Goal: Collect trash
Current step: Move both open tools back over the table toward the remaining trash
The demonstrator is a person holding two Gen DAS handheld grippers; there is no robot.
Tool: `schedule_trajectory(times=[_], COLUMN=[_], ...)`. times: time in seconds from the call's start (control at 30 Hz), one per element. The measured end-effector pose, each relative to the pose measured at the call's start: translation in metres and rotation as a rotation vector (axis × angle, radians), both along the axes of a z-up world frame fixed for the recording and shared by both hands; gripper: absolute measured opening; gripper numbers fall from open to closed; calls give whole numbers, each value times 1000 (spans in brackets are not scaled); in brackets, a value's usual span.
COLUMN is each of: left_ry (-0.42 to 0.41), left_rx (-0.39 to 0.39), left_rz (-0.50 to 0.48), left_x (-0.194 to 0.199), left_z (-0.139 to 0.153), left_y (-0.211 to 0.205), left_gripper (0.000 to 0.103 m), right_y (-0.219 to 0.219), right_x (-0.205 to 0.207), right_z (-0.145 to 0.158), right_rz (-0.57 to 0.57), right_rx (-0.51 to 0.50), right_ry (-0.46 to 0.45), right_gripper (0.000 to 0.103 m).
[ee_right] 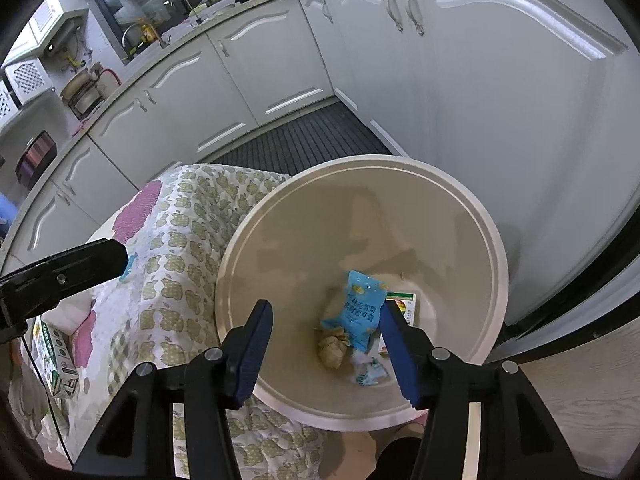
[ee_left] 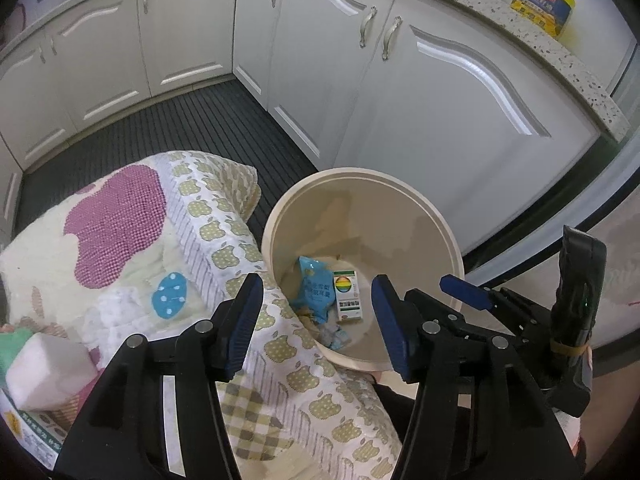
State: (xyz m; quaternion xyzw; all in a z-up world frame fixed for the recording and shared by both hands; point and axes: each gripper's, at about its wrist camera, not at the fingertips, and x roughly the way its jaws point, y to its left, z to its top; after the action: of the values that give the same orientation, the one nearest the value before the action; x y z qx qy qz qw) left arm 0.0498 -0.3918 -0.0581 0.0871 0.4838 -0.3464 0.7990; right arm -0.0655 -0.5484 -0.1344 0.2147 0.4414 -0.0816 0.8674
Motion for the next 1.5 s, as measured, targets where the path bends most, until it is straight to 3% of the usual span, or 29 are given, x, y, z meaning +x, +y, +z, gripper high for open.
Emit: schedule_trajectory(times=[0.37,0.73,0.83,1.13,1.5], left_ry=[-84,-177,-197,-222,-167], left_rx=[-7,-34,-50,-73,-102], left_rz=[23,75,98,161,225], left_x=[-12,-28,-32,-43,-49], left_z=[26,55,60,66,77], left_y=[33,89,107,162,249], left_gripper=[55,55,55,55,55], right_y=[24,77,94,134,194], right_x=[0,-2,-3,-4,-8], right_z=[23,57,63,75,93], right_rz=[28,97,113,160,278], right_rx=[-17,-36,-40,-31,-45], right_ry=[-36,-104,-114,-141,-174], right_gripper=[54,55,60,61,62])
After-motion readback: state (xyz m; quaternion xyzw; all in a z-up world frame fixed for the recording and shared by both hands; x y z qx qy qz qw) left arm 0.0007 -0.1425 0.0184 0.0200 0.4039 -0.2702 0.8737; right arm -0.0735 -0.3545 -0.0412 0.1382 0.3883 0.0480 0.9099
